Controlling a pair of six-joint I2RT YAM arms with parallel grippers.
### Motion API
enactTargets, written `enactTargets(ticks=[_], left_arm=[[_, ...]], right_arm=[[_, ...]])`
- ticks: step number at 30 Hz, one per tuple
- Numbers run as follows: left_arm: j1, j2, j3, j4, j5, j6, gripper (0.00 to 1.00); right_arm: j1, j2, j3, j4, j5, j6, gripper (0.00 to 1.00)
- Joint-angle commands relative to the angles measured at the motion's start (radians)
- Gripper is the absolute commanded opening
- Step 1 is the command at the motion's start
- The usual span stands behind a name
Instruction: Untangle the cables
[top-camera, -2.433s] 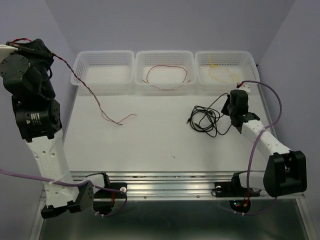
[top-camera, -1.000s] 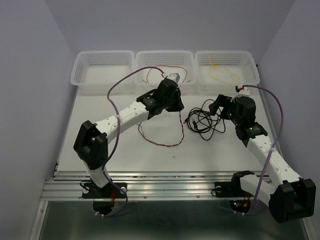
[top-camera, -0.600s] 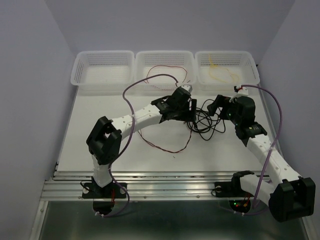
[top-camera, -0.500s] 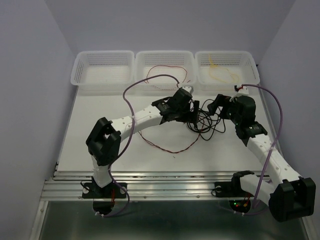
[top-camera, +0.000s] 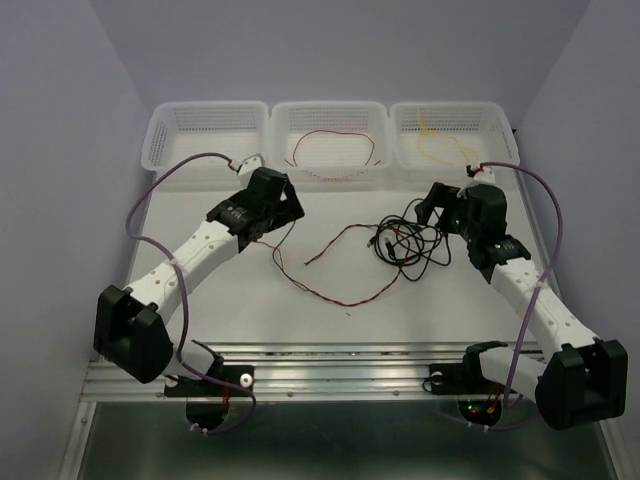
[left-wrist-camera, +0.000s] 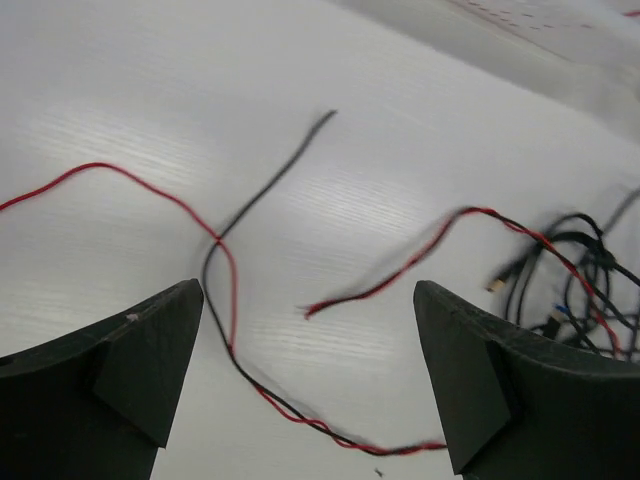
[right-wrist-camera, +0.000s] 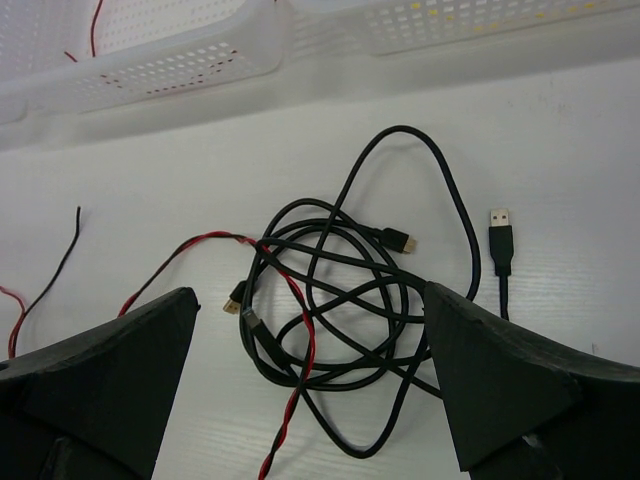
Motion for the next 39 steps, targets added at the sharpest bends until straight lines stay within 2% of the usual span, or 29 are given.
enactTargets(ticks=[1,8,14,18,21,25,29,31,33,37,39], left_arm=[[0.123,0.028,-0.094,-0.079,-0.04,-0.096,0.99],[0.346,0.086,-0.18,-0.016,0.001,-0.255,0.99],[0.384,0.25,-0.095,-0.055,-0.042,-0.458,0.99],[0.384,0.364,-0.015,-0.098,-0.016,-0.556,0.98],[0.384,0.389,0.001,-0.122,-0.014,-0.619,0.9],[0.386,0.407,0.014,-0.171,-0.035,-0.673,0.84],[0.384,0.45,0.034,-0.209,-0.048,-0.699,0.71],[0.384,0.479,0.045,-0.225,-0.045,-0.699,0.68],[0.384,0.502,0.048,-0.246,-0.035,-0.701,0.57],[0.384,0.53,0.085,-0.337,-0.081,-0.73,0.53],[0.387,0.56,0.125,-0.386,-0.098,-0.739,0.47]], right_arm=[[0.01,0.018,0.049,0.013,0.024,-0.017,1.0],[0.019,0.041,0.055,0.005,0.092,-0.022,1.0],[0.019,0.061,0.058,-0.016,0.095,-0.023,1.0],[0.019,0.071,0.058,-0.021,0.096,-0.029,1.0],[0.019,0.073,0.06,-0.023,0.081,-0.025,1.0],[0.019,0.079,0.055,-0.013,0.072,-0.022,1.0],[0.019,0.081,0.053,-0.013,0.076,-0.022,1.0],[0.019,0.079,0.053,-0.012,0.079,-0.022,1.0],[0.019,0.072,0.053,-0.012,0.087,-0.02,1.0],[0.019,0.056,0.049,-0.012,0.101,-0.022,1.0],[0.019,0.05,0.044,-0.009,0.101,-0.023,1.0]])
